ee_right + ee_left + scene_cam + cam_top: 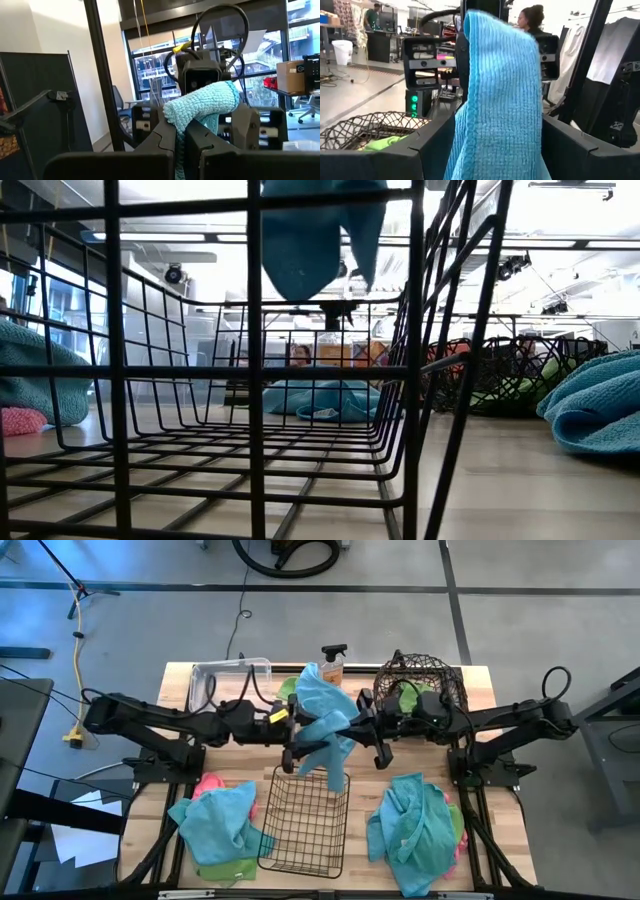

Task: Sort microfiber towel by color & place in baskets

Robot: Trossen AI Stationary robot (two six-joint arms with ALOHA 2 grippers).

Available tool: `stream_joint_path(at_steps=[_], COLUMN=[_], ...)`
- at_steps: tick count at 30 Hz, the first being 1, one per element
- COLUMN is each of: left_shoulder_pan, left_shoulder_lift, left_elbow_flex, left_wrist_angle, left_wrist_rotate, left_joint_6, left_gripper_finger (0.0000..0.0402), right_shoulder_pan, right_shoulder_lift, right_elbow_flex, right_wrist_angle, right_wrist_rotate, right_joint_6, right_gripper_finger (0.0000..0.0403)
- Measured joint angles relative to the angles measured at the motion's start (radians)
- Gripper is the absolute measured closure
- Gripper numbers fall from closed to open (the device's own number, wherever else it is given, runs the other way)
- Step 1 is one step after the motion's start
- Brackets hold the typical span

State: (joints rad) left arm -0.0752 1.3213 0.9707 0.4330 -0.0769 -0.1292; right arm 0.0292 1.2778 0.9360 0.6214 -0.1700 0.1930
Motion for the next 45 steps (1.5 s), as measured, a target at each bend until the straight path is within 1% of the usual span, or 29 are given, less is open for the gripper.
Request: stream_joint_path(at_steps=[4,10,12,14,15,16,19,20,21,23,26,28,30,34,37,40,42,45], left_shoulder_pan=[0.018,0.019,0.019,0.019,0.019,0.019,0.019,0.024,0.028,0.032,0.037,0.036,0.036,0.036,0.036,0.036,0.036,0.036], left_shoulder_lift=[0.043,0.086,0.091,0.091,0.091,0.091,0.091,0.090,0.087,0.085,0.067,0.045,0.010,-0.082,-0.164,-0.255,-0.324,-0.423], left_elbow_flex=[0.000,0.000,0.000,0.000,0.000,0.000,0.000,0.000,0.000,0.000,0.000,0.001,0.001,0.001,0.001,-0.005,-0.019,-0.051], left_wrist_angle=[0.056,0.137,0.141,0.132,0.128,0.128,0.139,0.140,0.136,0.126,0.069,0.030,-0.054,-0.223,-0.342,-0.429,-0.479,-0.509], left_wrist_rotate=[0.050,0.054,0.052,0.041,0.036,0.028,0.020,0.020,0.019,0.013,0.010,0.004,-0.006,-0.066,-0.140,-0.225,-0.296,-0.419], left_joint_6=[-0.031,-0.018,-0.017,0.001,0.013,0.024,0.043,0.045,0.044,0.045,0.036,0.036,0.036,0.057,0.079,0.095,0.106,0.128], left_gripper_finger=[0.0147,0.0148,0.0161,0.0193,0.0218,0.0247,0.0358,0.0378,0.0385,0.0387,0.0398,0.0398,0.0399,0.0400,0.0401,0.0401,0.0401,0.0401], right_shoulder_pan=[0.000,0.000,0.000,0.000,0.000,0.000,0.000,0.000,0.000,-0.001,-0.013,-0.019,-0.025,-0.037,-0.052,-0.066,-0.075,-0.086], right_shoulder_lift=[0.000,0.000,0.000,0.000,0.000,0.000,0.000,0.000,0.000,-0.003,-0.025,-0.051,-0.083,-0.159,-0.214,-0.268,-0.302,-0.343], right_elbow_flex=[0.000,0.000,0.000,0.000,0.000,0.000,0.000,0.000,0.000,0.000,0.000,0.000,0.000,0.000,0.000,0.000,0.000,0.000], right_wrist_angle=[0.005,0.004,0.004,0.003,0.004,0.004,0.003,0.003,0.003,-0.004,-0.046,-0.096,-0.161,-0.295,-0.380,-0.454,-0.491,-0.529], right_wrist_rotate=[-0.003,-0.002,-0.002,-0.002,-0.002,-0.002,-0.005,-0.006,-0.006,-0.006,-0.006,-0.007,-0.008,-0.004,0.007,0.050,0.083,0.130], right_joint_6=[0.000,0.000,0.000,0.000,0.000,0.001,0.019,0.026,0.033,0.059,0.105,0.121,0.121,0.112,0.094,0.086,0.067,0.040], right_gripper_finger=[0.0402,0.0402,0.0402,0.0402,0.0402,0.0402,0.0402,0.0402,0.0402,0.0396,0.0364,0.0331,0.0293,0.0219,0.0177,0.0155,0.0152,0.0151])
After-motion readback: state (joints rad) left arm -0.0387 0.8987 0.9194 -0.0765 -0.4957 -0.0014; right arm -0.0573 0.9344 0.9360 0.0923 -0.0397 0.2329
